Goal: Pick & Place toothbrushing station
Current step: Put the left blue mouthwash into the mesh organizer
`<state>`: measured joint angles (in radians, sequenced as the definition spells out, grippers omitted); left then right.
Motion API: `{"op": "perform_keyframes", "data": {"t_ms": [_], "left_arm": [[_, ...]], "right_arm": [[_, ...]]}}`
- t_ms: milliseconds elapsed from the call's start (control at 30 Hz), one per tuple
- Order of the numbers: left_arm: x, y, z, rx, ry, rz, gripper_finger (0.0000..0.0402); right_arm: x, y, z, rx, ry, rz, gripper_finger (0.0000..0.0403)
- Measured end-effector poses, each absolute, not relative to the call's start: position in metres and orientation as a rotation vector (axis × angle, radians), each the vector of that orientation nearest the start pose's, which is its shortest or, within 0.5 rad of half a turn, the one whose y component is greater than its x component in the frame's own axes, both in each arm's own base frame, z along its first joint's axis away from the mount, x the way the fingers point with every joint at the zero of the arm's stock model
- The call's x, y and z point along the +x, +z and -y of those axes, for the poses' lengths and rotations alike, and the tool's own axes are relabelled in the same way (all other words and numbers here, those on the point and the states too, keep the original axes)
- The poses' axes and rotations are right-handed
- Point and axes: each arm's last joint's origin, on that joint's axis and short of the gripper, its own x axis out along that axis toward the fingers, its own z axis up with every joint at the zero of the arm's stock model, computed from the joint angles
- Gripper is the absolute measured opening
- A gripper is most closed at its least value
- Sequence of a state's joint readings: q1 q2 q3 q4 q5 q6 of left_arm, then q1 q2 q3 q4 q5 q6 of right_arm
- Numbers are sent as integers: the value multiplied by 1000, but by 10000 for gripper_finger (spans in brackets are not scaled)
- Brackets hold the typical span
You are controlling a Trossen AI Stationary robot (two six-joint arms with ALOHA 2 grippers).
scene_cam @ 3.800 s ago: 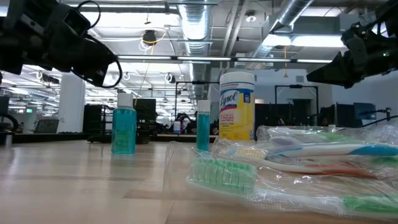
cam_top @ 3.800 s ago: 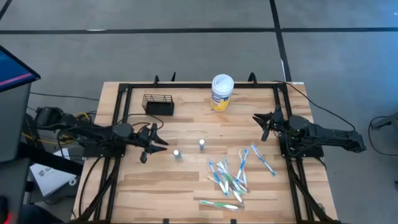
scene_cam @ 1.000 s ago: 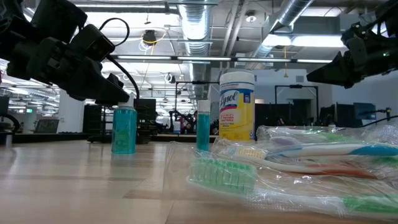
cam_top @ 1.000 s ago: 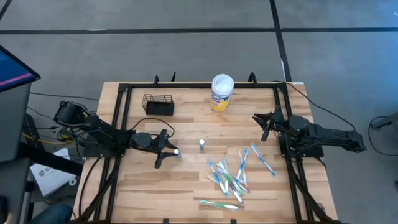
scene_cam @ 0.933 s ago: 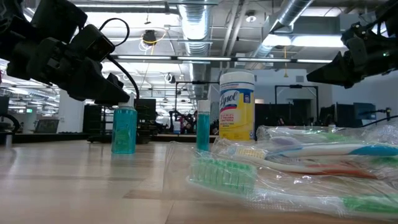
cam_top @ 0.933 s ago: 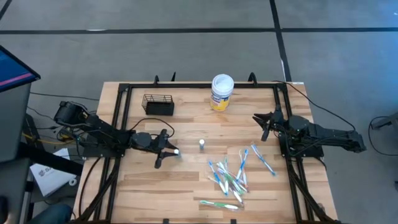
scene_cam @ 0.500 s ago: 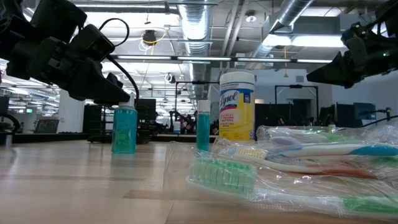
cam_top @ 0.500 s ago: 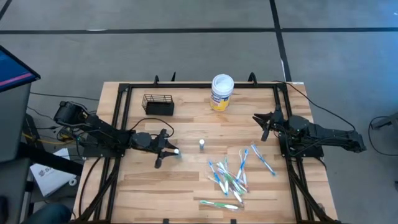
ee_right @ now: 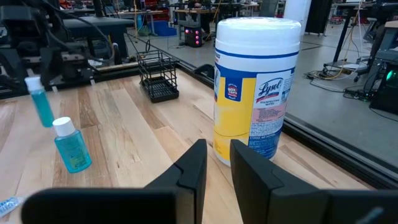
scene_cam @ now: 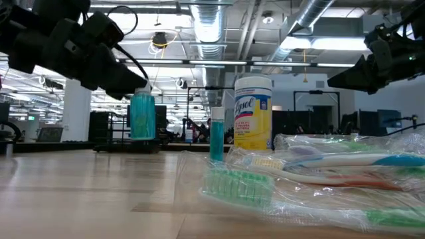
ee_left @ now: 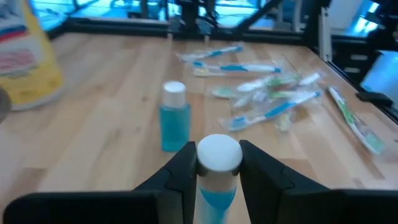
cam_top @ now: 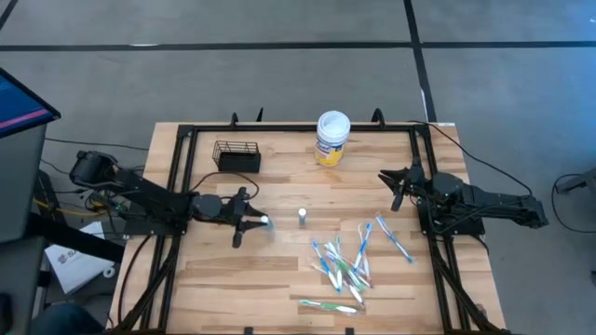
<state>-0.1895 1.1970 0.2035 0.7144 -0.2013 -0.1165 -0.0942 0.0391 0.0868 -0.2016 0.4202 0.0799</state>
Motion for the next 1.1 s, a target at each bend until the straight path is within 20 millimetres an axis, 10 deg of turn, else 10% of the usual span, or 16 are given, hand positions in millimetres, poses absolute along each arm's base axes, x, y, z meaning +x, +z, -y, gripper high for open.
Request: {"op": "perform_keyframes", "data": {"t_ms": [1100], "left_arm": [[165,231,-20,16,670,-200,85]], "right_arm": [[90,171,20,53,-519,-132,63]]}}
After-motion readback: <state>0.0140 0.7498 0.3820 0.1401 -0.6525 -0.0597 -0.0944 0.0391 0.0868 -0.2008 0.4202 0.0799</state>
